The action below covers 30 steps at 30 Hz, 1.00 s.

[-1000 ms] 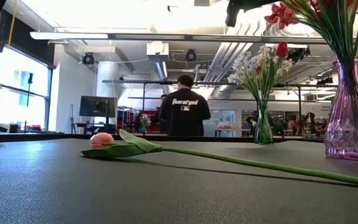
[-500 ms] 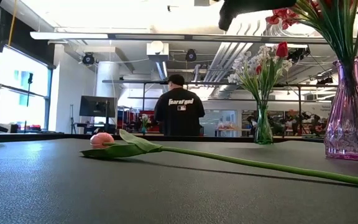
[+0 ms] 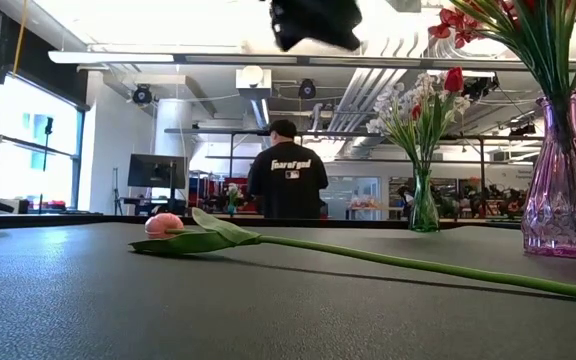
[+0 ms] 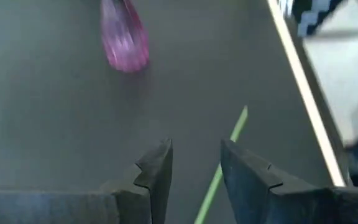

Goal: Sort flowers into vase by color
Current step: Put the pink tulip into the violet vase

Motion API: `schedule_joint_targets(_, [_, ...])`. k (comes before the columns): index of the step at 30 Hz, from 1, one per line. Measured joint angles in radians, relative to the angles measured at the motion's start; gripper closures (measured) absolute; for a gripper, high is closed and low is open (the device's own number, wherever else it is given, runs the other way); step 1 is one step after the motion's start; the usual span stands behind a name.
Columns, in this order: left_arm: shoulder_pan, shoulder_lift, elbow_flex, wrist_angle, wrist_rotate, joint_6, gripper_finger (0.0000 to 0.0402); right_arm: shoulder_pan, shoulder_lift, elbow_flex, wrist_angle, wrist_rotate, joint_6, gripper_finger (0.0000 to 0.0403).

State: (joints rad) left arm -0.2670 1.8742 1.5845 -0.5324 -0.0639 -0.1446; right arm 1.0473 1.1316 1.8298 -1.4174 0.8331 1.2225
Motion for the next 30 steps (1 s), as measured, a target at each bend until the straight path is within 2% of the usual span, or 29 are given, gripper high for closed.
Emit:
schedule_joint_targets(6, [-0.054, 0.028, -0.001, -0.132, 0.002, 0.045, 0.028, -0.001, 0.014, 0.025, 0.274, 0.111, -0.288, 0.0176])
schedule_joint_targets(10, [-0.064, 0.057, -0.001, -0.166, 0.005, 0.083, 0.028, -0.01, 0.057, 0.022, 0.346, 0.111, -0.353, 0.0182])
schedule_joint_targets(17, [-0.063, 0.153, -0.002, -0.284, 0.029, 0.184, 0.028, -0.014, 0.161, 0.021, 0.349, 0.106, -0.279, 0.0196])
schedule_joint_targets(25, [-0.044, 0.241, -0.001, -0.278, 0.072, 0.302, 0.0301, -0.013, 0.259, 0.021, 0.313, -0.028, -0.131, 0.022])
schedule_joint_targets(30, [-0.024, 0.294, -0.001, -0.281, 0.053, 0.294, 0.0325, -0.013, 0.305, 0.021, 0.304, -0.063, -0.058, 0.0239])
